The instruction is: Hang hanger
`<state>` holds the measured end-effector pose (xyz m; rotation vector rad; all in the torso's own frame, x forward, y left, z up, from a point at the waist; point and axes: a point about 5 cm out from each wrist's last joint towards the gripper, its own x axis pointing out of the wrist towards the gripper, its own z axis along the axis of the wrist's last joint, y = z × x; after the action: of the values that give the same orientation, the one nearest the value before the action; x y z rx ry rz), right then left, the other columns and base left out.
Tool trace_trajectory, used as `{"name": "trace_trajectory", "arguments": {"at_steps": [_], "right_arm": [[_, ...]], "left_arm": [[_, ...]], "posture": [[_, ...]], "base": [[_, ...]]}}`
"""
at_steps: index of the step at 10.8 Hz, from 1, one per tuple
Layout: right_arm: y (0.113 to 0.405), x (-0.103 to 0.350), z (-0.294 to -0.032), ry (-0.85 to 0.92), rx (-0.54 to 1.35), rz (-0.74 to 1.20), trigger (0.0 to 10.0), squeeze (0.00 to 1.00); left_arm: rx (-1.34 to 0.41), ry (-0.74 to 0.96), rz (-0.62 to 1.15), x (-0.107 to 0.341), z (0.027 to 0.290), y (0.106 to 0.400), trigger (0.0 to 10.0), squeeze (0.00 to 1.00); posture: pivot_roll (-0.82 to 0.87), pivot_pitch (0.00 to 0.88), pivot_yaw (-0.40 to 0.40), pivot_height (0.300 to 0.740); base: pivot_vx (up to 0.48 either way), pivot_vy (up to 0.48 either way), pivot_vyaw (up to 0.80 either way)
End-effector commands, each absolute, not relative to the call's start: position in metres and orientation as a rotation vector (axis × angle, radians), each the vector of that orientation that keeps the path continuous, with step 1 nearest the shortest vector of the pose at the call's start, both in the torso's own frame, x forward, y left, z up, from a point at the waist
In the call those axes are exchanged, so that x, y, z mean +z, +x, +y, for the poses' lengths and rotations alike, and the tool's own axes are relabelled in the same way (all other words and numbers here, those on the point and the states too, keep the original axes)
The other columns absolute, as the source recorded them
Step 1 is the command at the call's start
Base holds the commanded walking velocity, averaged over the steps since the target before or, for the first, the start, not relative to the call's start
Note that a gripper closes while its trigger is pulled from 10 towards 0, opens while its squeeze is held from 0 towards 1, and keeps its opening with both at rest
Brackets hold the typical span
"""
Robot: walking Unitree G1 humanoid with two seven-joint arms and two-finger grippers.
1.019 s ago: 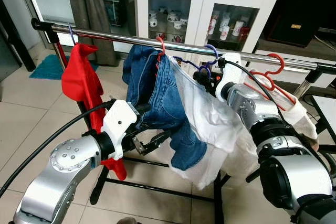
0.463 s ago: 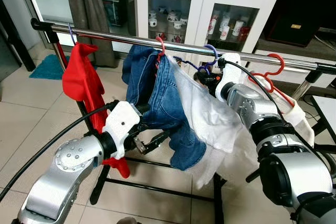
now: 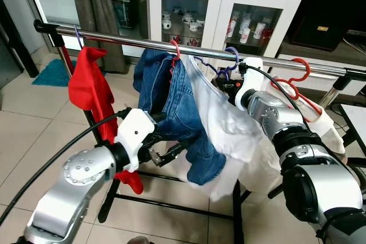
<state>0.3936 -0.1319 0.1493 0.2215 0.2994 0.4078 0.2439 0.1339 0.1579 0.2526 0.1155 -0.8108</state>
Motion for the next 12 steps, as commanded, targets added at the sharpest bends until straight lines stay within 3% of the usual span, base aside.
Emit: {"name": "trace_trajectory", "arguments": {"at_steps": [1, 5, 7, 10, 11, 12], "right_arm": [[0.397, 0.163, -0.133, 0.226, 0.422, 0.219, 0.0, 0.00], [0.382, 0.162, -0.141, 0.198, 0.444, 0.171, 0.0, 0.00], [0.359, 0.158, -0.154, 0.095, 0.450, 0.160, 0.0, 0.00], [0.315, 0.153, -0.165, 0.091, 0.407, 0.155, 0.0, 0.00], [0.298, 0.146, -0.172, 0.095, 0.351, 0.184, 2.4, 0.00], [0.293, 0.145, -0.174, 0.109, 0.327, 0.190, 1.7, 0.00]], "left_arm": [[-0.782, 0.272, 0.118, 0.156, 0.135, 0.247, 10.0, 0.00], [-0.646, 0.096, 0.050, 0.153, 0.134, 0.255, 10.0, 0.00], [-0.558, 0.145, 0.017, 0.155, 0.142, 0.261, 10.0, 0.00], [-0.437, 0.192, 0.051, 0.146, 0.149, 0.258, 10.0, 0.00], [-0.420, 0.173, 0.058, 0.143, 0.148, 0.256, 10.0, 0.00], [-0.411, 0.176, 0.055, 0.143, 0.147, 0.257, 10.0, 0.00]], "posture": [[0.16, 0.000, -0.041, 0.740], [0.15, 0.000, -0.015, 0.740], [0.14, 0.000, -0.017, 0.740], [0.13, 0.000, -0.032, 0.740], [0.12, 0.000, -0.030, 0.740], [0.12, 0.000, -0.032, 0.740]], "base": [[0.000, 0.000, 0.00], [0.000, 0.000, 0.00], [0.000, 0.000, 0.00], [0.000, 0.000, 0.00], [-0.270, 0.000, 0.00], [-0.270, 0.000, 0.00]]}}
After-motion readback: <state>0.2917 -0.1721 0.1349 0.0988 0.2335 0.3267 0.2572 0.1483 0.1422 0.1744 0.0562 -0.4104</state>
